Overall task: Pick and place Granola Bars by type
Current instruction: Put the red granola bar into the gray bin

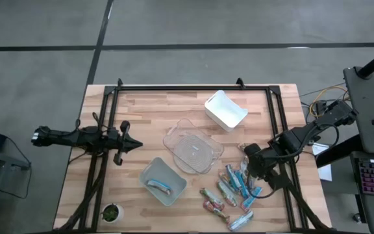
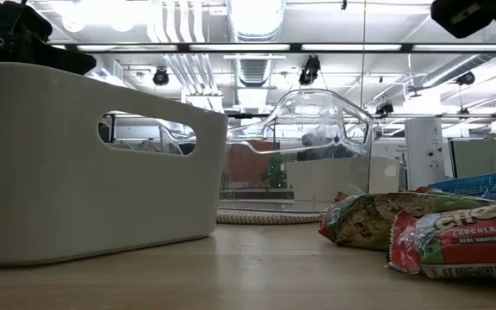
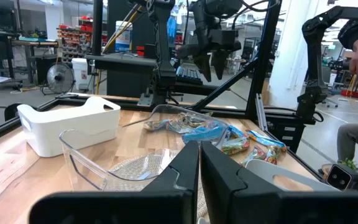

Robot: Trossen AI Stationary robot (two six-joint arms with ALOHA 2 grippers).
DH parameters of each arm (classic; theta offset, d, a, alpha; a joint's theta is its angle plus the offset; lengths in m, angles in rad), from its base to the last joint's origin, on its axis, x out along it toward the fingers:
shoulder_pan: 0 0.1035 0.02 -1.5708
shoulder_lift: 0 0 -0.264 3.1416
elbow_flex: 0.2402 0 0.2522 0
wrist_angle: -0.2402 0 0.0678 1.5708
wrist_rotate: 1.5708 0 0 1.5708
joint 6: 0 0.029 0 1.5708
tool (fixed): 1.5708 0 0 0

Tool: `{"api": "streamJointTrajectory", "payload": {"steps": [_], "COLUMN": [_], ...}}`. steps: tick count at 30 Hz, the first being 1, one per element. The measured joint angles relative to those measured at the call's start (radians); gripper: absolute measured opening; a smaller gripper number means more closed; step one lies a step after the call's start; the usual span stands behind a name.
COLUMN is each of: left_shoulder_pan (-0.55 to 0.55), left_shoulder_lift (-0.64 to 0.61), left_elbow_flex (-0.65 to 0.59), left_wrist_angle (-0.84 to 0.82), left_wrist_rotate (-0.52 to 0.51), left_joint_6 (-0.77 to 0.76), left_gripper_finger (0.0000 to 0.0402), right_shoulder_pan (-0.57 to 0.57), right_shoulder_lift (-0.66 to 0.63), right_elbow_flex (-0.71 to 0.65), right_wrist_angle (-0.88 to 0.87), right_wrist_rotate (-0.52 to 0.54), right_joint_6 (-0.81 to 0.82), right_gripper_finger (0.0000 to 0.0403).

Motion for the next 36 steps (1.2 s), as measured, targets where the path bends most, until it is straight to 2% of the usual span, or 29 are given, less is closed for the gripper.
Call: {"api": "streamJointTrajectory", "payload": {"steps": [4,8,28,36], "left_shoulder_pan": [0.000,0.000,0.000,0.000], "left_shoulder_lift": [0.000,0.000,0.000,0.000], "left_elbow_flex": [0.000,0.000,0.000,0.000], "left_wrist_angle": [0.000,0.000,0.000,0.000], "left_wrist_rotate": [0.000,0.000,0.000,0.000], "left_joint_6": [0.000,0.000,0.000,0.000], "left_gripper_finger": [0.0000,0.0000,0.0000,0.0000], "right_shoulder_pan": [0.000,0.002,0.199,0.246], "right_shoulder_lift": [0.000,0.000,0.002,0.002], "right_elbow_flex": [-0.012,-0.031,-0.054,-0.117], "right_wrist_angle": [0.020,0.014,0.093,0.163], "right_wrist_rotate": [0.000,-0.002,0.014,0.031], "right_joint_6": [0.035,0.056,0.114,0.125], "right_gripper_finger": [0.0215,0.0228,0.0221,0.0221]}}
